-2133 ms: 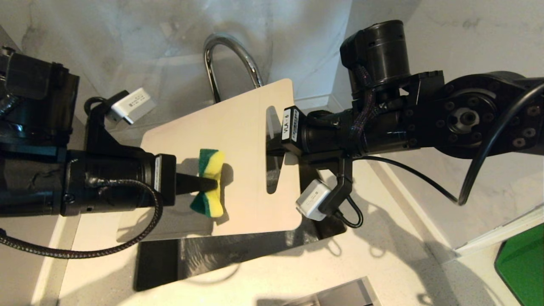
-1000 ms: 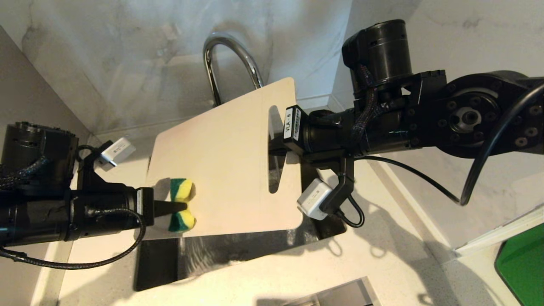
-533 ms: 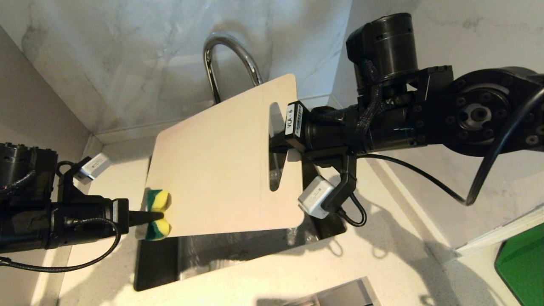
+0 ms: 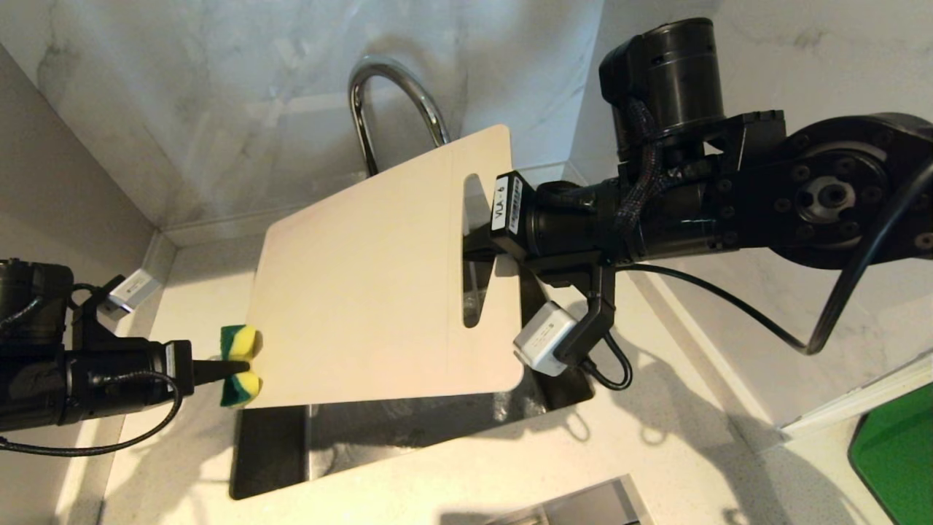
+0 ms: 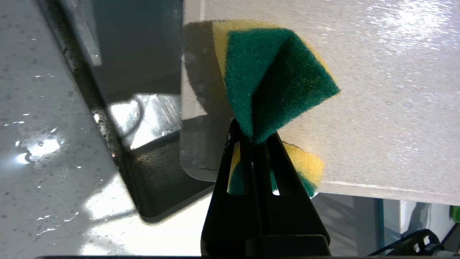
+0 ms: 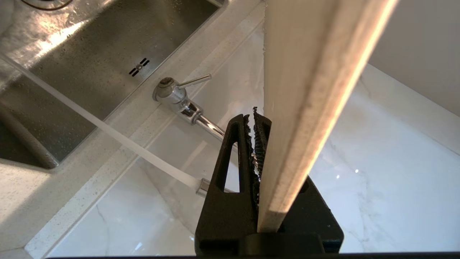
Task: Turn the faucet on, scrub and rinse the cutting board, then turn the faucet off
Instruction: Scrub the cutting board underwater
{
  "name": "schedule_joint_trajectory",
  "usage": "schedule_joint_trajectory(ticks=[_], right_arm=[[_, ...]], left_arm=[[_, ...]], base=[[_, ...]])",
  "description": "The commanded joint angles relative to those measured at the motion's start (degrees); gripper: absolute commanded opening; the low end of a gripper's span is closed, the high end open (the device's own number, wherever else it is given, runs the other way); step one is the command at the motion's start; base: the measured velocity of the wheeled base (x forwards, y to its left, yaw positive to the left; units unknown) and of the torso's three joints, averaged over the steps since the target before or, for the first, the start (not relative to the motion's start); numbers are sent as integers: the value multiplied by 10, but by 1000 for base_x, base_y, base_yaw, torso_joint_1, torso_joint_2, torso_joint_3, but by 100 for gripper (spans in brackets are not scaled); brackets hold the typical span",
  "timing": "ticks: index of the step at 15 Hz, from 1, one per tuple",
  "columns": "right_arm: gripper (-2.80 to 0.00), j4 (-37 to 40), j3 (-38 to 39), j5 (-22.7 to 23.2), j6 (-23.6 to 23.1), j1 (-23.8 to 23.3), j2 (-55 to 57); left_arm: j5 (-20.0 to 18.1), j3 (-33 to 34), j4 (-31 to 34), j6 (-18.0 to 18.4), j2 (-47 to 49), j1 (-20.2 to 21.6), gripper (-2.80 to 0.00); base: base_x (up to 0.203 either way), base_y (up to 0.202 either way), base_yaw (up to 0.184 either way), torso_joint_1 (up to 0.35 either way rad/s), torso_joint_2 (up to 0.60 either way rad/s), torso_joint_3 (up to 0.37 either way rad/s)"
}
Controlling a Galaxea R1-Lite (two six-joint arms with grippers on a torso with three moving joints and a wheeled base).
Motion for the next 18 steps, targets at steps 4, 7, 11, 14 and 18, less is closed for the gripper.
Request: schedule_joint_trajectory(ticks=[4, 7, 11, 14, 18], right_arm=[[-280, 1, 6, 2, -8, 0, -6], [-280, 1, 13, 2, -8, -1, -8], [-280, -25, 23, 1, -7, -1, -7], [-280, -53, 54, 1, 5, -1, -8], [-280, -57, 68, 1, 5, -1, -13]], left_arm=[[-18, 0, -1, 16, 7, 49, -280], [-40, -3, -1, 19, 6, 68, -280], [-41, -37, 6, 12, -6, 65, -280], [-41, -76, 42, -1, -17, 53, -280], [-41, -120, 71, -22, -22, 51, -280]], base=[[0, 0, 0, 0, 0, 0], [0, 0, 0, 0, 0, 0], [0, 0, 0, 0, 0, 0], [0, 0, 0, 0, 0, 0], [0, 0, 0, 0, 0, 0]])
